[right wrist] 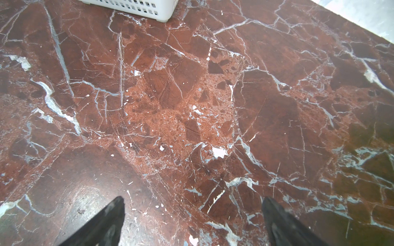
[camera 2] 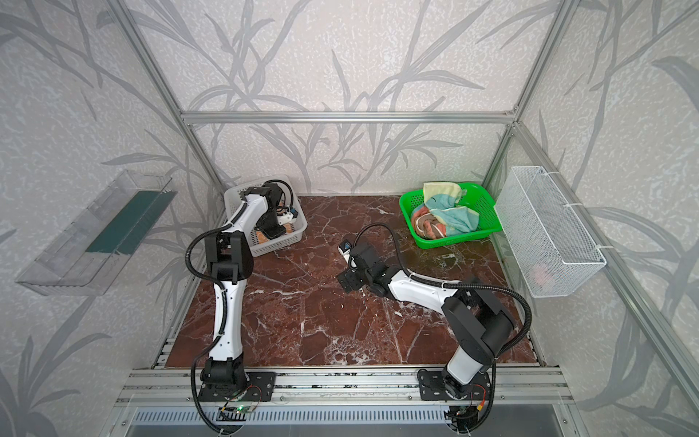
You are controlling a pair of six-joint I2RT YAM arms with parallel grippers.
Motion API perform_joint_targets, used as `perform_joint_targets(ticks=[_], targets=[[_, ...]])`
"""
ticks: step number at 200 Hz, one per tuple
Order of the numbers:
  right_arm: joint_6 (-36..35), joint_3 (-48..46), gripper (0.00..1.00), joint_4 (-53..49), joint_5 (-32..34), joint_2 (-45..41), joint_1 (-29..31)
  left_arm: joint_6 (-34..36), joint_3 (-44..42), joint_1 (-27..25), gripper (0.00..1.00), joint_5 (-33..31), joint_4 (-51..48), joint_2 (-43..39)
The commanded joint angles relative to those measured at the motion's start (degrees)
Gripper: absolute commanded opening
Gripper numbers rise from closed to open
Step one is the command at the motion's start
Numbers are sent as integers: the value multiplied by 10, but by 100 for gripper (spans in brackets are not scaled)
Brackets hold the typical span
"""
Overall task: Fold and stack the towels
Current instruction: 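Raise the left gripper out of the white basket and draw back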
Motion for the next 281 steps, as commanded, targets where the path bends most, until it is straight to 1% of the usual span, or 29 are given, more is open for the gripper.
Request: perform_joint_targets(ticks=[1, 18, 30, 42, 55, 69, 81, 93, 98, 124, 128, 134, 144, 151, 167, 199, 213, 223, 238, 254, 265, 281], targets=[[-3, -11, 99, 13, -2, -19, 3, -1, -5, -8, 1, 4, -36, -35], [-3, -13, 99, 16, -2, -20, 3, -4, -2, -11, 2, -4, -32, -41], [-3, -15, 99, 18, -3, -20, 3, -8, 3, -11, 6, -5, -32, -44], [-3, -15, 99, 19, -3, -20, 3, -16, 9, -11, 15, -9, -29, -48], [-3, -15, 99, 21, -5, -20, 3, -20, 10, -11, 31, -15, -22, -52], [-3, -15, 99, 22, -7, -20, 3, -27, 12, -11, 43, -28, -15, -54], [-3, -16, 99, 23, -7, -22, 3, -30, 12, -11, 51, -36, -14, -55], [-3, -17, 99, 25, -7, -23, 3, -36, 14, -11, 55, -53, -9, -57], [-3, -19, 99, 26, -7, -23, 3, -38, 15, -11, 60, -61, -6, -58], [-2, -21, 99, 29, -8, -26, 3, -69, 31, -5, 71, -79, 18, -71], [-1, -22, 99, 30, -8, -28, 3, -76, 33, -4, 75, -80, 24, -75], [-1, -23, 99, 30, -9, -28, 3, -87, 36, -1, 82, -79, 32, -80], [0, -23, 99, 31, -10, -29, 3, -105, 42, 4, 88, -74, 41, -88], [2, -24, 99, 32, -10, -31, 3, -121, 48, 6, 94, -70, 43, -93], [3, -26, 99, 33, -12, -35, 4, -158, 65, 12, 99, -68, 39, -96], [6, -29, 99, 34, -3, -43, 4, -232, 74, 20, 99, -76, 14, -104], [7, -28, 99, 32, 11, -48, 4, -262, 63, 20, 99, -60, 16, -116], [7, -26, 99, 29, 23, -50, 4, -280, 51, 19, 99, -27, 23, -132], [4, -16, 99, 14, 41, -51, 4, -301, 20, 18, 99, 33, 44, -163], [2, 3, 99, -16, 64, -48, 4, -322, -24, 15, 99, 65, 76, -203], [2, 12, 99, -32, 76, -47, 4, -340, -69, 15, 99, 64, 107, -234], [2, 14, 99, -42, 82, -50, 4, -365, -138, 17, 99, 28, 149, -279]])
